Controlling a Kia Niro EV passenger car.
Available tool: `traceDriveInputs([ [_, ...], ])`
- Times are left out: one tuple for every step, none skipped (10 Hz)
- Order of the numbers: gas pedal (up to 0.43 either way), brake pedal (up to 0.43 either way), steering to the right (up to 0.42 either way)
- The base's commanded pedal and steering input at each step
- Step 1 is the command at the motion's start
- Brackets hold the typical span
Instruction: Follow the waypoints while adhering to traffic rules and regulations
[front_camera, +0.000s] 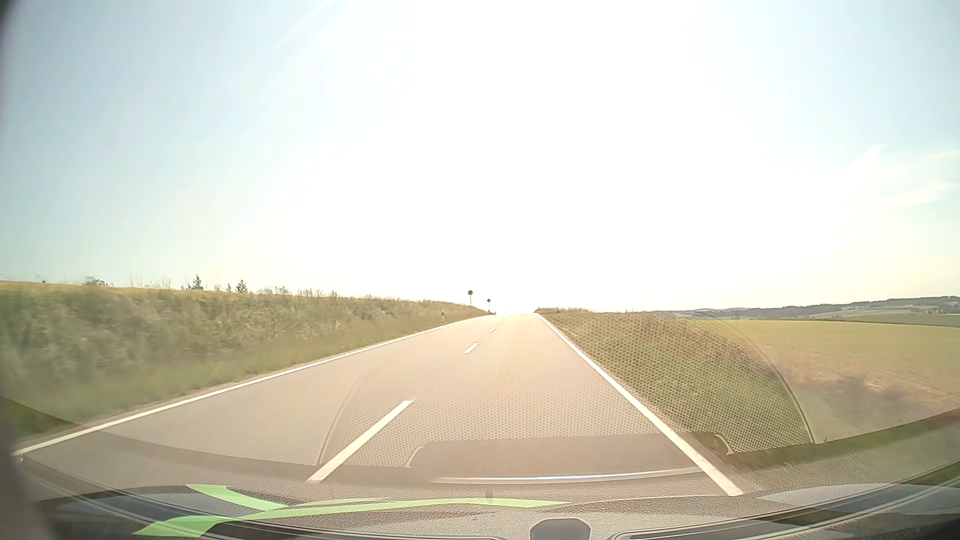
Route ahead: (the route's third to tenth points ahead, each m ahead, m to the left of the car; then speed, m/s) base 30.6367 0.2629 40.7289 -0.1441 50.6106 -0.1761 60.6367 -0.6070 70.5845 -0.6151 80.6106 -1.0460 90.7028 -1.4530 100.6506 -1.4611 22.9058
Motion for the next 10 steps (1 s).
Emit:
traceDriveInputs([
  [0.26, 0.0, -0.001],
  [0.26, 0.0, -0.001],
  [0.26, 0.0, -0.001],
  [0.268, 0.0, -0.001],
  [0.268, 0.0, -0.001],
  [0.28, 0.0, -0.001],
  [0.299, 0.0, 0.0],
  [0.311, 0.0, 0.0],
  [0.311, 0.0, 0.0],
  [0.311, 0.0, 0.0],
])
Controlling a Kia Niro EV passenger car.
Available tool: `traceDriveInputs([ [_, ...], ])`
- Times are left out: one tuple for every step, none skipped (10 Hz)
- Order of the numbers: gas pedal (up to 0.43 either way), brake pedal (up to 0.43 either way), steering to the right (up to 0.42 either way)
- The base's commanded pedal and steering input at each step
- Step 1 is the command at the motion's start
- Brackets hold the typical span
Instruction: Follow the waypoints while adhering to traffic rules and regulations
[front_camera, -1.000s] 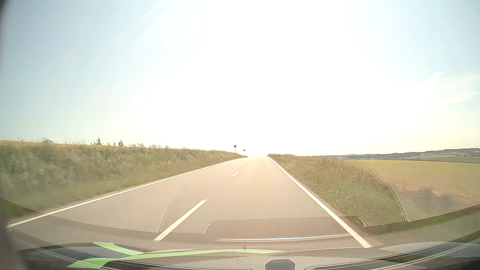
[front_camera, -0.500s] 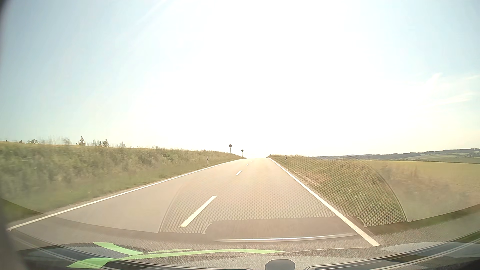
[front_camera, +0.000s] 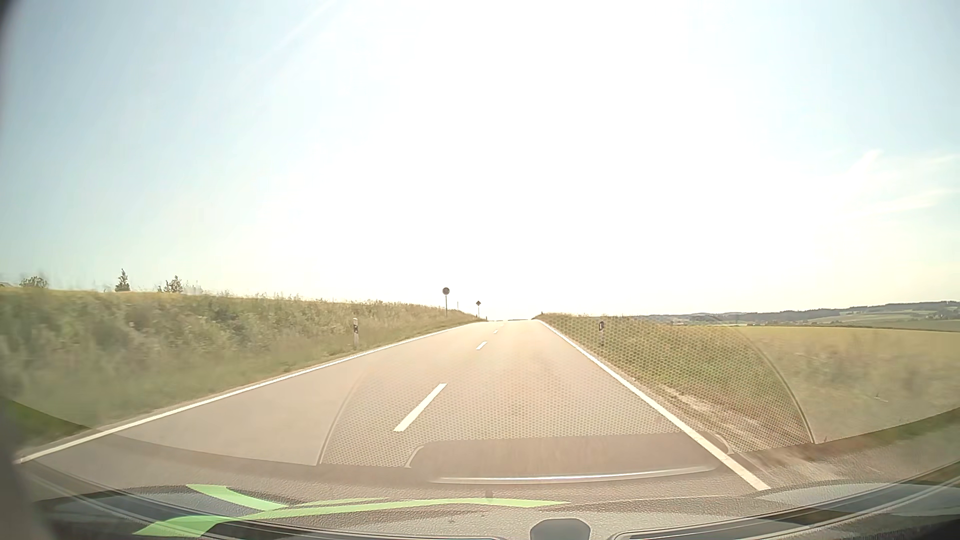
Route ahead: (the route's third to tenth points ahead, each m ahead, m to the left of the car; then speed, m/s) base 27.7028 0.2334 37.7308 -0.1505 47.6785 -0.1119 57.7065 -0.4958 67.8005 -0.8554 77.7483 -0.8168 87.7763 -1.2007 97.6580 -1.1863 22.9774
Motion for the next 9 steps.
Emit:
traceDriveInputs([
  [0.299, 0.0, 0.0],
  [0.26, 0.0, 0.0],
  [0.26, 0.0, 0.0],
  [0.248, 0.0, 0.0],
  [0.248, 0.0, 0.0],
  [0.197, 0.0, 0.0],
  [0.189, 0.0, 0.0],
  [0.189, 0.0, 0.0],
  [0.189, 0.0, 0.0],
])
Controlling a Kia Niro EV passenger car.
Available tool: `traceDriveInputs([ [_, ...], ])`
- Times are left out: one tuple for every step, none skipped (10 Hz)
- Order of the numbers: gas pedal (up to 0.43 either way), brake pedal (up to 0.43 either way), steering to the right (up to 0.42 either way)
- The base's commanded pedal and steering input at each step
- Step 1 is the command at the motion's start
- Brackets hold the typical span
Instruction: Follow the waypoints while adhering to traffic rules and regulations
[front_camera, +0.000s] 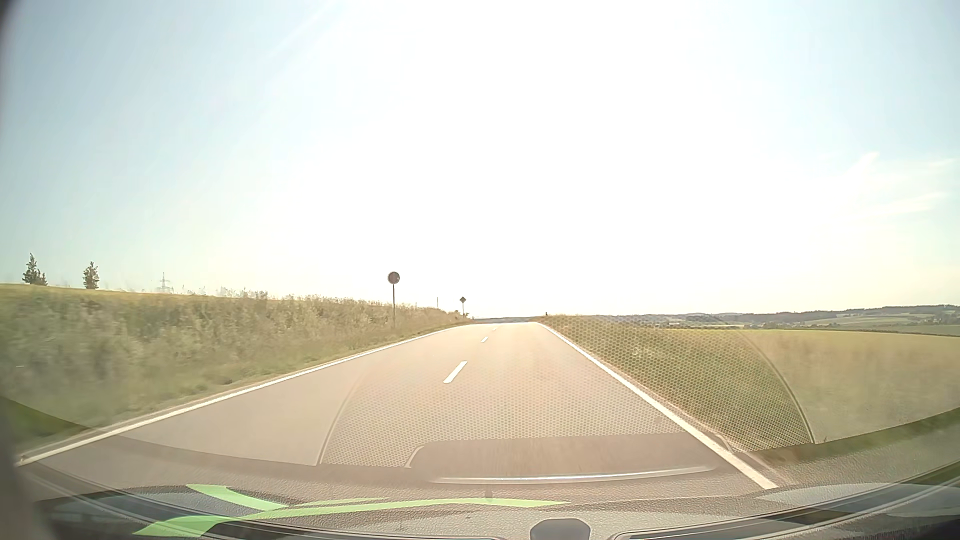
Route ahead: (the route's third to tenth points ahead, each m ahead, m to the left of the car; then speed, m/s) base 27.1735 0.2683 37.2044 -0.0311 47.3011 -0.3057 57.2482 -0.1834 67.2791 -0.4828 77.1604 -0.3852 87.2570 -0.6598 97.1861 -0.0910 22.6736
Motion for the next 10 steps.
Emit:
traceDriveInputs([
  [0.189, 0.0, 0.0],
  [0.197, 0.0, 0.0],
  [0.209, 0.0, 0.0],
  [0.209, 0.0, 0.0],
  [0.209, 0.0, 0.0],
  [0.209, 0.0, 0.0],
  [0.189, 0.0, 0.0],
  [0.177, 0.0, 0.0],
  [0.169, 0.0, 0.0],
  [0.169, 0.0, 0.0],
])
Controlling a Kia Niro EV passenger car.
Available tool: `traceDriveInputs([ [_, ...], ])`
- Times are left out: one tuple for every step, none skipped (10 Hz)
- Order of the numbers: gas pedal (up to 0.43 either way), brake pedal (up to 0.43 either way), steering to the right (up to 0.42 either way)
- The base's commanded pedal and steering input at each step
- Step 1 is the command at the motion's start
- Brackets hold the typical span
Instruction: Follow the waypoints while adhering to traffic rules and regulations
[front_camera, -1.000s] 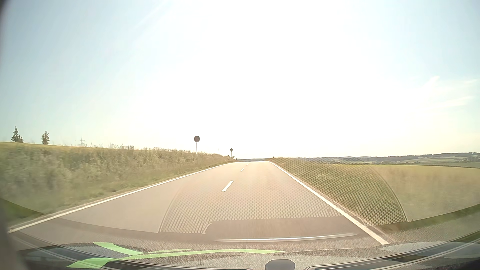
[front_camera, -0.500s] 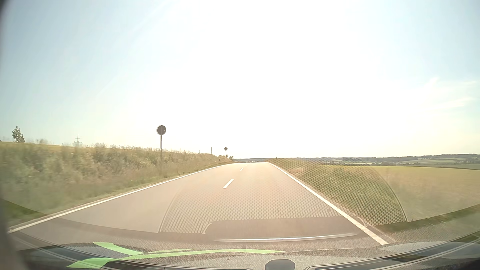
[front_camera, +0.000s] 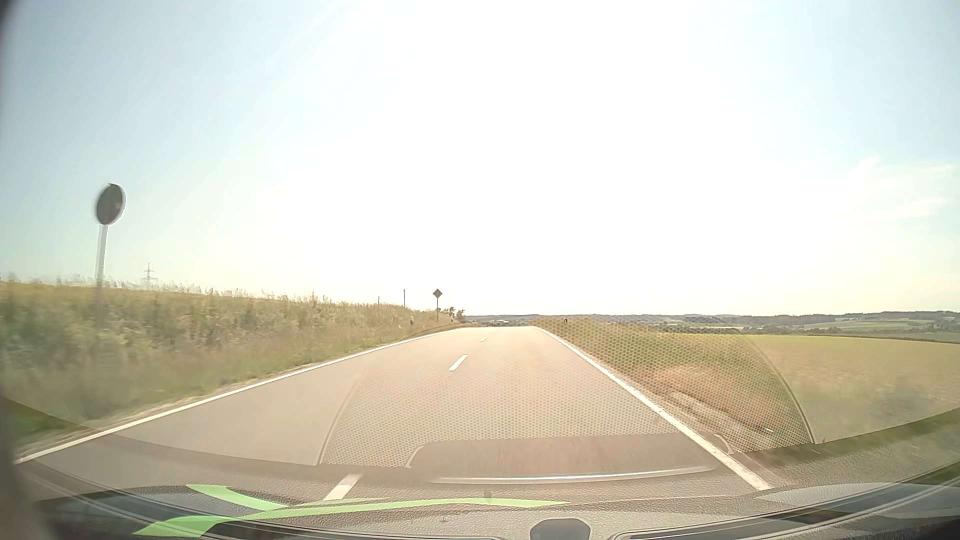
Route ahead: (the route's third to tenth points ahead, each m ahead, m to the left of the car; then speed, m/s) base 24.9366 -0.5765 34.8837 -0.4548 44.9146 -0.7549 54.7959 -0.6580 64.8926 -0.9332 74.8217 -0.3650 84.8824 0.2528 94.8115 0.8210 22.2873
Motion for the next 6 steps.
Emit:
traceDriveInputs([
  [0.169, 0.0, 0.0],
  [0.169, 0.0, -0.001],
  [0.169, 0.0, -0.001],
  [0.157, 0.0, -0.001],
  [0.13, 0.0, -0.001],
  [0.13, 0.0, -0.001],
])
